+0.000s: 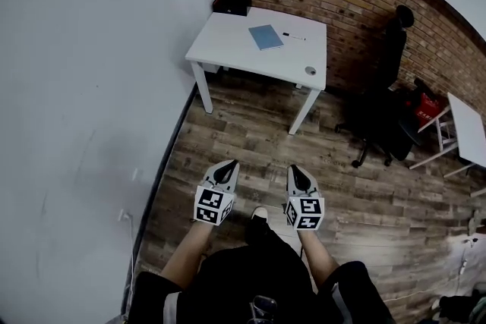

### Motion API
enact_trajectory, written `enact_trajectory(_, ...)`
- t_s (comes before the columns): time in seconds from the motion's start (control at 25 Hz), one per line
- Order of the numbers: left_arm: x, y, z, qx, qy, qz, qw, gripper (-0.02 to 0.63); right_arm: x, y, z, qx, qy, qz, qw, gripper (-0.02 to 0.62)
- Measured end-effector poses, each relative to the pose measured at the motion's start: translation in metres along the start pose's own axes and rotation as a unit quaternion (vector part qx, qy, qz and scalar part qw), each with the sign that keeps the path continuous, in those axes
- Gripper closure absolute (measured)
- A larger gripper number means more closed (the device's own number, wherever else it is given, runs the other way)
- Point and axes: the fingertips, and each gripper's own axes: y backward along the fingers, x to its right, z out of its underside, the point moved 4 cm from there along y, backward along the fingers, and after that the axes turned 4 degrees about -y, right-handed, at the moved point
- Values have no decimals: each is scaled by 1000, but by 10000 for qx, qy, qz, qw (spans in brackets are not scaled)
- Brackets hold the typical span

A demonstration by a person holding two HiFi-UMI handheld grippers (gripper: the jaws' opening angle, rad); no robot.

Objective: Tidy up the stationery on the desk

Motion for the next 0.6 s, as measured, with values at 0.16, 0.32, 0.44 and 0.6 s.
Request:
enact_trajectory(0.16,-12,-35,-16,-22,-36,-97,9999,591,24,-33,-17,5,-22,-85,10000,571)
enact_trajectory(0.32,-24,-70,-24,-72,-4,-188,9998,591,47,-64,-29,-10,0,-169,9999,572)
enact_trajectory(0.44,-31,-93,-28,-108,15,-239,9997,591,64,-83,-37,-14,-3,-219,9998,571)
enact_trajectory(0.6,-38,-118,-34,-145,3,-315,9994,591,83,-103,-45,-71,15,-260,9996,571)
